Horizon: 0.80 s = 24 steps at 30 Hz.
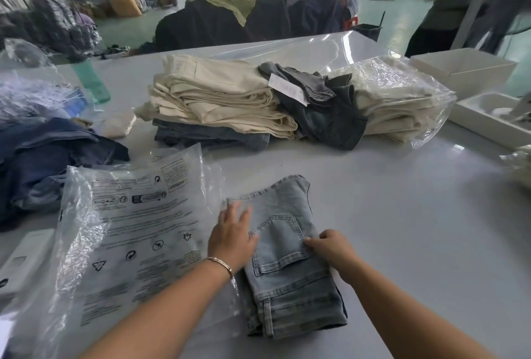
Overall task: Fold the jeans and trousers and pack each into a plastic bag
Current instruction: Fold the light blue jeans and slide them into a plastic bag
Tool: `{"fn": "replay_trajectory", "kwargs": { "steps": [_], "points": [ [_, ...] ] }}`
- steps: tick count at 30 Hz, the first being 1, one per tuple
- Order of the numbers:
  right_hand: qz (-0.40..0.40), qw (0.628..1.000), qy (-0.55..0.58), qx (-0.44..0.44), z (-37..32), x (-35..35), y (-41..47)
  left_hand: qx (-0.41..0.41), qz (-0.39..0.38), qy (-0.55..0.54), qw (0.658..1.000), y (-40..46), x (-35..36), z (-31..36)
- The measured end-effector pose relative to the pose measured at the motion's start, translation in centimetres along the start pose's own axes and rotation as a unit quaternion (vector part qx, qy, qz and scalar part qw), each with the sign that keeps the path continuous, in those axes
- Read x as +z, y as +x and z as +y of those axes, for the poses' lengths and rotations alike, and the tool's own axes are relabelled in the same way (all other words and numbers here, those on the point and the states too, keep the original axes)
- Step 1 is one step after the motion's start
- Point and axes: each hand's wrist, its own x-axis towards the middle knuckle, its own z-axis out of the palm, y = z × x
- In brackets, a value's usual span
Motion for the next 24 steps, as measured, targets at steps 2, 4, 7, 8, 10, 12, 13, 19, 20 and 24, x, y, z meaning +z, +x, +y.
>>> {"fn": "replay_trajectory", "kwargs": {
  "steps": [2,4,7,8,10,12,13,19,20,24],
  "points": [
    [-0.018,0.999,-0.026,-0.017,0.1,0.4,-0.1,0.099,-0.088,0.051,0.990,-0.7,0.5,0.6],
    [-0.011,0.995,-0.086,-0.043,0.1,0.6,0.0,0.125,-0.190,0.073,0.971,-1.3,1.1,1.2],
    [0.038,0.987,-0.138,-0.074,0.2,-0.7,0.7,0.128,-0.180,0.066,0.973,-1.4,1.1,1.4],
    [0.052,0.985,-0.143,-0.078,0.4,-1.6,1.1,0.128,-0.152,0.057,0.978,-1.4,0.8,1.1],
    [0.070,0.982,-0.155,-0.078,1.0,-3.6,1.8,0.125,-0.076,0.030,0.989,-1.6,0.3,0.4],
    [0.086,0.978,-0.170,-0.082,2.0,-4.9,2.3,0.108,0.016,-0.001,0.994,-2.2,-0.5,-0.6],
    [0.091,0.975,-0.182,-0.091,2.3,-5.3,2.6,0.092,0.057,-0.008,0.994,-2.6,-0.8,-1.2],
    [0.033,0.971,-0.212,-0.107,1.7,-6.0,3.9,0.039,0.132,0.007,0.991,-5.3,-1.6,-2.0],
    [0.017,0.973,-0.209,-0.097,1.5,-6.4,4.1,0.027,0.138,0.010,0.990,-5.5,-1.8,-2.0],
    [0.034,0.951,-0.276,-0.132,2.0,-8.0,4.7,-0.095,0.126,-0.031,0.987,-7.1,-2.4,-3.4]
  ]
}}
